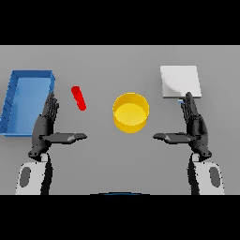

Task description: Pick up the red beaker and tilt it to pour out 1 green nut into yellow bowl. Pick up the yellow bowl and place it on the metallic measuring scale.

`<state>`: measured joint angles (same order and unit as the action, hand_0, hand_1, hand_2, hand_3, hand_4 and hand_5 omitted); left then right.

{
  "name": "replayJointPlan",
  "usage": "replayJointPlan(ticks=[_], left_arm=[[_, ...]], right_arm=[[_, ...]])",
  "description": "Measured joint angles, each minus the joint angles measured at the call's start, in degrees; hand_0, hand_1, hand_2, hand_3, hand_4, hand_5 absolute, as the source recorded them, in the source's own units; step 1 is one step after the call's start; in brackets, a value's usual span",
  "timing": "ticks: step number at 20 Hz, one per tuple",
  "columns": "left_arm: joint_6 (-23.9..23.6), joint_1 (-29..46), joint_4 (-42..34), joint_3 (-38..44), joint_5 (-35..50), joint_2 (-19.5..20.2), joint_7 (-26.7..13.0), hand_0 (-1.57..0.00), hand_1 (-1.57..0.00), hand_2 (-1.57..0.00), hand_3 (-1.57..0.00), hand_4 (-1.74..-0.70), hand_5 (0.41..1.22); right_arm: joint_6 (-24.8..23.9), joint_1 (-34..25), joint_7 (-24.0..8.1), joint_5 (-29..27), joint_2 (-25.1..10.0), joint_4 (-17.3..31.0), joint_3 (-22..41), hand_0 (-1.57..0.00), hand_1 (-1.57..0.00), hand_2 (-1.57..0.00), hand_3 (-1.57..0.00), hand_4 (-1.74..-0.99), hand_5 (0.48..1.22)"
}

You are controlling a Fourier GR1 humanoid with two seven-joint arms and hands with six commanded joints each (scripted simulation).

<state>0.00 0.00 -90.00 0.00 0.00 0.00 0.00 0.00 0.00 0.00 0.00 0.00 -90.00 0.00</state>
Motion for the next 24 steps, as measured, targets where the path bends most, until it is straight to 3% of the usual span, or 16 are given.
replayJointPlan(ticks=[6,8,10,14,20,24], left_arm=[[0.02,1.21,-1.11,-0.83,-0.31,-0.46,0.24,0.00,0.00,0.00,0.00,-1.20,0.677],[1.30,4.89,-5.59,-3.97,-4.00,1.98,2.39,0.00,0.00,0.00,0.00,-1.20,0.677],[1.33,5.98,-7.69,-5.34,-5.71,2.72,0.51,0.00,0.00,0.00,0.00,-1.20,0.672],[1.57,6.78,-9.25,-6.35,-6.49,2.99,-1.51,0.00,0.00,0.00,0.00,-1.18,0.657],[1.10,3.04,-5.07,-5.72,-6.98,2.62,-4.03,0.00,0.00,0.00,0.00,-1.19,0.658],[-0.18,-2.50,1.93,-4.21,-7.93,2.24,-2.68,0.00,0.00,0.00,0.00,-1.21,0.663]], right_arm=[[0.67,0.12,0.37,-0.59,-0.78,0.52,-0.57,0.00,0.00,0.00,0.00,-1.177,0.572],[-0.40,2.18,3.41,6.51,-3.98,-1.48,2.33,0.00,0.00,0.00,0.00,-1.183,0.576],[0.27,3.03,3.74,7.58,-5.80,-3.50,2.84,0.00,0.00,0.00,0.00,-1.193,0.582],[0.62,2.74,1.89,7.76,-5.70,-4.12,3.47,0.00,0.00,0.00,0.00,-1.225,0.590],[3.01,3.32,3.43,4.63,-6.00,-4.80,2.76,0.00,0.00,0.00,0.00,-1.292,0.624],[4.09,3.00,4.10,3.94,-6.53,-4.34,2.49,0.00,0.00,0.00,0.00,-1.296,0.621]])
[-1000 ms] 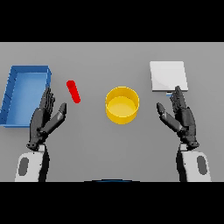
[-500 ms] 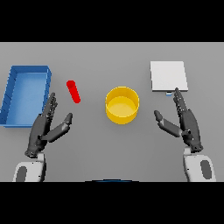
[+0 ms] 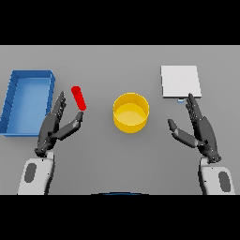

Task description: Pick up the red beaker and tilt it to pour out 1 green nut into yellow bowl. Pick up the yellow bowl and place it on the metallic measuring scale.

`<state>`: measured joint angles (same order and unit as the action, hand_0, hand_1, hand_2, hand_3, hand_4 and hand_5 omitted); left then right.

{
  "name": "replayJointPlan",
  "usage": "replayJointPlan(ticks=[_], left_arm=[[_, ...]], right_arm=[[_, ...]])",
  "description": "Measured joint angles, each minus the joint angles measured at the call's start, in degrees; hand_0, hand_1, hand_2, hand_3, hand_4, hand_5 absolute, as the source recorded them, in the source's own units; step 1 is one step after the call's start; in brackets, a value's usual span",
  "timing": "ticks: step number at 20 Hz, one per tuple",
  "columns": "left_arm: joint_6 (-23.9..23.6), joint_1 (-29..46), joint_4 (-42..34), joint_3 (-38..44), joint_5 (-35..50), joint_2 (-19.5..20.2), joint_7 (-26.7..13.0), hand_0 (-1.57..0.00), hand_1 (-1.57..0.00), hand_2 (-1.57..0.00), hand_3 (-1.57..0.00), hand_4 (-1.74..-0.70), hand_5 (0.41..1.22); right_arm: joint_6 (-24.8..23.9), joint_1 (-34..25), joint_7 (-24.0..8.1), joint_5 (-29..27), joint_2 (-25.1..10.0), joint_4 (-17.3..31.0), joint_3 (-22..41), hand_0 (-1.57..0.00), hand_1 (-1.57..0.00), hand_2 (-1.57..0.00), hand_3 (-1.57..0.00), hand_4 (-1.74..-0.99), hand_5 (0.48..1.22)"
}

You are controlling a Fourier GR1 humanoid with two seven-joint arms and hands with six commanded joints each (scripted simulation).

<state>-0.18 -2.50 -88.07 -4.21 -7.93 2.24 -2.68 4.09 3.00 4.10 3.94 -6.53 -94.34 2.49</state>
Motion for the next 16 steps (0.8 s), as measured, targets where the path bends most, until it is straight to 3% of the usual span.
replayJointPlan(ticks=[4,10,16], left_arm=[[-1.73,-7.03,8.51,2.35,-0.71,0.06,1.03,0.00,0.00,0.00,0.00,-1.21,0.646],[-3.18,-15.48,20.11,4.45,-1.30,-0.83,5.90,0.00,0.00,0.00,0.00,-1.22,0.633],[-4.94,-22.58,29.42,5.67,-2.92,-0.88,8.48,0.00,0.00,0.00,0.00,-1.27,0.675]], right_arm=[[-0.44,0.01,1.12,0.62,0.11,0.33,-0.06,0.00,0.00,0.00,0.00,-1.293,0.618],[-0.95,-0.67,-1.04,0.92,0.16,0.22,-0.12,0.00,0.00,0.00,0.00,-1.300,0.631],[-1.96,-1.38,-1.21,1.88,0.24,0.71,-0.25,0.00,0.00,0.00,0.00,-1.301,0.644]])
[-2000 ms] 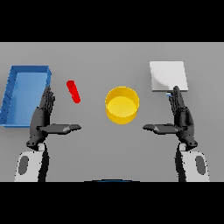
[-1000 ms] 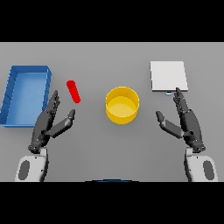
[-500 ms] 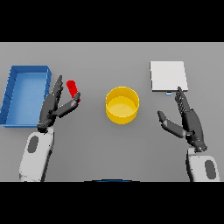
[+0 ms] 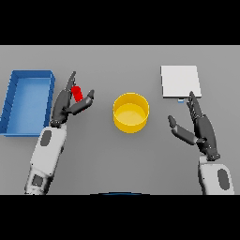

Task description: Pick up the red beaker and tilt it to pour out 1 green nut into yellow bowl. Pick up the yellow bowl and place it on the metallic measuring scale.

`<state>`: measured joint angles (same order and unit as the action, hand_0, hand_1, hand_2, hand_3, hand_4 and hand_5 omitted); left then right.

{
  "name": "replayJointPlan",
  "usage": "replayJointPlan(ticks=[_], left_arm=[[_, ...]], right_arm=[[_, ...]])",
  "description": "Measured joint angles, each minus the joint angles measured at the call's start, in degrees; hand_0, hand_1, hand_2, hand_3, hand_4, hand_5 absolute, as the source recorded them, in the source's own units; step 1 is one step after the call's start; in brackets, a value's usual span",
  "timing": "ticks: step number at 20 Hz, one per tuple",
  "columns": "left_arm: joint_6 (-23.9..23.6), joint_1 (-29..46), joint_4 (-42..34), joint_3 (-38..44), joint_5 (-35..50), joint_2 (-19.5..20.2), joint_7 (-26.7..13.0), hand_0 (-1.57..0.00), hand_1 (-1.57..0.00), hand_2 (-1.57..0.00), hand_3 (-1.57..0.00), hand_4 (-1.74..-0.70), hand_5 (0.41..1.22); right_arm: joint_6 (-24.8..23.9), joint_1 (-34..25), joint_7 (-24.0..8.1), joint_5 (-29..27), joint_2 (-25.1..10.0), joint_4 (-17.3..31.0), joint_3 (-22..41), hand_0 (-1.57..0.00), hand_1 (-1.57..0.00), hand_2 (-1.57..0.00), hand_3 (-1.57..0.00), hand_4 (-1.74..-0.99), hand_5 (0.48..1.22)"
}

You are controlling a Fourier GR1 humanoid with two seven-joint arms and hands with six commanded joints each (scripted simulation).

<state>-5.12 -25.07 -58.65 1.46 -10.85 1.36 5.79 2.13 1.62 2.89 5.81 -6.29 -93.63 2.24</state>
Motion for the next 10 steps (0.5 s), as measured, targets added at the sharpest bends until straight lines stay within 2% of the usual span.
replayJointPlan(ticks=[3,4,6,7,9,10], left_arm=[[-0.29,-1.41,3.17,1.14,0.83,-0.82,3.42,0.00,0.00,0.00,0.00,-1.33,0.709],[-0.71,-2.15,4.51,1.83,1.13,-0.89,3.78,0.00,-0.01,-0.05,-0.03,-1.35,0.726],[-1.45,-2.71,6.08,2.61,1.62,-1.67,4.87,-0.34,-0.31,-0.32,-0.24,-1.39,0.765],[-2.09,-4.01,7.11,3.16,1.76,-1.83,4.89,-0.58,-0.56,-0.55,-0.42,-1.42,0.786],[-2.28,-4.27,8.14,4.45,3.09,-2.44,6.55,-0.94,-0.92,-0.92,-0.83,-1.42,0.943],[-2.66,-4.66,8.36,4.70,3.31,-2.86,7.04,-1.07,-1.05,-1.05,-0.98,-1.48,0.998]], right_arm=[[0.02,0.12,1.22,0.14,-0.20,0.62,-0.22,0.00,0.00,0.00,0.00,-1.303,0.646],[0.17,0.93,1.40,-0.22,0.14,0.45,-0.17,0.00,0.00,0.00,0.00,-1.301,0.647],[0.03,0.70,1.20,-0.42,-0.11,-0.11,-0.43,0.00,0.00,0.00,0.00,-1.294,0.645],[-0.09,0.29,-0.01,-0.08,-0.09,0.12,-0.26,0.00,0.00,0.00,0.00,-1.292,0.645],[-0.07,0.85,0.27,-0.02,0.16,-0.61,0.10,0.00,0.00,0.00,0.00,-1.290,0.646],[-0.16,0.81,-0.24,-0.02,0.07,-0.45,-0.06,0.00,0.00,0.00,0.00,-1.291,0.647]])
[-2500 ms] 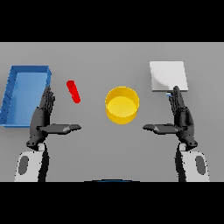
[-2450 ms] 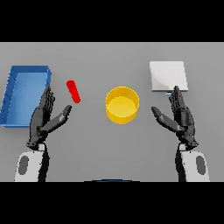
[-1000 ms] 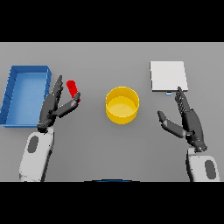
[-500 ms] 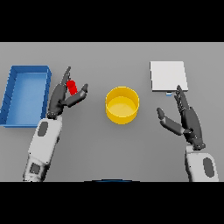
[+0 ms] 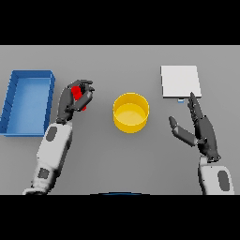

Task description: Pick up the red beaker and tilt it to pour out 1 green nut into yellow bowl. Pick up the yellow bowl and place it on the metallic measuring scale.

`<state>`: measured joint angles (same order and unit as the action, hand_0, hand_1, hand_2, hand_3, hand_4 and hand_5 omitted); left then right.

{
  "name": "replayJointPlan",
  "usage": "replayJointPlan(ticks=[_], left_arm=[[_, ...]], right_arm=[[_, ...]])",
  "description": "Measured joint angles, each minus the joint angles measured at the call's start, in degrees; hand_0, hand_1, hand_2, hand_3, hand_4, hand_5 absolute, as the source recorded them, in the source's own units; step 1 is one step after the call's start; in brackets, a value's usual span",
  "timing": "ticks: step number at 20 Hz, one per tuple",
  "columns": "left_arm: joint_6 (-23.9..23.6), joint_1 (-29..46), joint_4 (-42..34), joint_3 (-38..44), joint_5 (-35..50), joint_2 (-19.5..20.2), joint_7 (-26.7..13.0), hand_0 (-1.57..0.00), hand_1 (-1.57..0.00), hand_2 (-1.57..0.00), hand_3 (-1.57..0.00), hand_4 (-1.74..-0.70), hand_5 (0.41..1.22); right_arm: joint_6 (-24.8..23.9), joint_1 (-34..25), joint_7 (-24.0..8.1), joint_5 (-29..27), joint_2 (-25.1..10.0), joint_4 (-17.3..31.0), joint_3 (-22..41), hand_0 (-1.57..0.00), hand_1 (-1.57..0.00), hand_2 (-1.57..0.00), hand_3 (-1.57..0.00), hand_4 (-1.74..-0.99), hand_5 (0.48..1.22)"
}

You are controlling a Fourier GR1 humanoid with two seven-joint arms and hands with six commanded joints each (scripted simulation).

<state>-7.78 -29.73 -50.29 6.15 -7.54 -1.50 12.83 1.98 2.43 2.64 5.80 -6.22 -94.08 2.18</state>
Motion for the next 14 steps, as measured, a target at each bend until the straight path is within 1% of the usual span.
replayJointPlan(ticks=[1,2,3,4,6,7,8,9,10,12,13,14], left_arm=[[-0.16,-0.31,0.83,0.29,0.06,-0.01,0.38,-1.17,-1.16,-1.15,-1.08,-1.53,1.043],[-0.85,-0.12,0.39,-0.15,-0.66,-0.32,0.52,-1.25,-1.24,-1.24,-1.13,-1.57,1.079],[-0.71,-0.43,0.79,-0.23,-0.59,0.04,1.01,-1.31,-1.30,-1.30,-1.15,-1.60,1.107],[-0.68,-0.57,0.52,-0.63,-0.56,0.13,1.07,-1.36,-1.36,-1.36,-1.18,-1.62,1.130],[-0.57,0.38,-0.05,-1.44,-0.56,-0.07,1.93,-1.44,-1.43,-1.43,-1.32,-1.56,1.163],[-0.63,0.01,0.09,-1.82,-1.02,0.37,0.78,-1.47,-1.46,-1.46,-1.37,-1.54,1.174],[-0.38,-0.23,-0.03,-2.39,-1.33,0.42,0.71,-1.49,-1.48,-1.48,-1.41,-1.53,1.184],[-0.44,-0.29,-0.47,-2.56,-1.53,0.47,0.94,-1.50,-1.50,-1.50,-1.44,-1.52,1.191],[-0.66,-0.31,-1.43,-2.75,-2.06,0.64,0.15,-1.52,-1.52,-1.51,-1.47,-1.51,1.197],[-0.56,-0.46,-2.96,-2.42,-2.16,0.83,-0.55,-1.54,-1.54,-1.54,-1.50,-1.50,1.206],[-0.61,-0.48,-3.93,-2.61,-2.28,0.45,-0.60,-1.54,-1.54,-1.54,-1.52,-1.50,1.209],[-0.30,-0.46,-5.24,-2.53,-2.23,0.72,-1.54,-1.55,-1.55,-1.55,-1.53,-1.50,1.211]], right_arm=[[0.20,-0.05,0.12,-0.48,-0.42,-0.26,-0.42,0.00,0.00,0.00,0.00,-1.291,0.649],[-0.06,-0.21,-0.31,-0.25,0.09,0.08,-0.17,0.00,0.00,0.00,0.00,-1.292,0.651],[0.13,0.56,0.70,-0.40,-0.52,-0.25,-0.55,0.00,0.00,0.00,0.00,-1.290,0.651],[0.17,0.12,0.47,-0.51,-0.53,-0.32,-0.55,0.00,0.00,0.00,0.00,-1.290,0.649],[0.21,0.28,0.60,-0.03,-0.03,0.01,0.08,0.00,0.00,0.00,0.00,-1.287,0.647],[-0.13,-0.08,0.18,0.37,-0.14,-0.33,0.16,0.00,0.00,0.00,0.00,-1.288,0.648],[-0.12,-0.22,0.35,0.33,0.04,0.28,0.11,0.00,0.00,0.00,0.00,-1.287,0.650],[0.06,0.38,1.18,0.15,-0.35,0.00,-0.14,0.00,0.00,0.00,0.00,-1.289,0.650],[0.11,-0.08,0.77,0.04,-0.25,0.46,-0.19,0.00,0.00,0.00,0.00,-1.289,0.652],[0.20,-0.11,1.16,0.02,-0.02,0.42,0.01,0.00,0.00,0.00,0.00,-1.292,0.656],[0.26,0.20,0.89,-0.38,-0.15,-0.26,-0.19,0.00,0.00,0.00,0.00,-1.294,0.659],[0.39,0.23,0.76,-0.25,-0.24,0.18,-0.16,0.00,0.00,0.00,0.00,-1.294,0.662]])
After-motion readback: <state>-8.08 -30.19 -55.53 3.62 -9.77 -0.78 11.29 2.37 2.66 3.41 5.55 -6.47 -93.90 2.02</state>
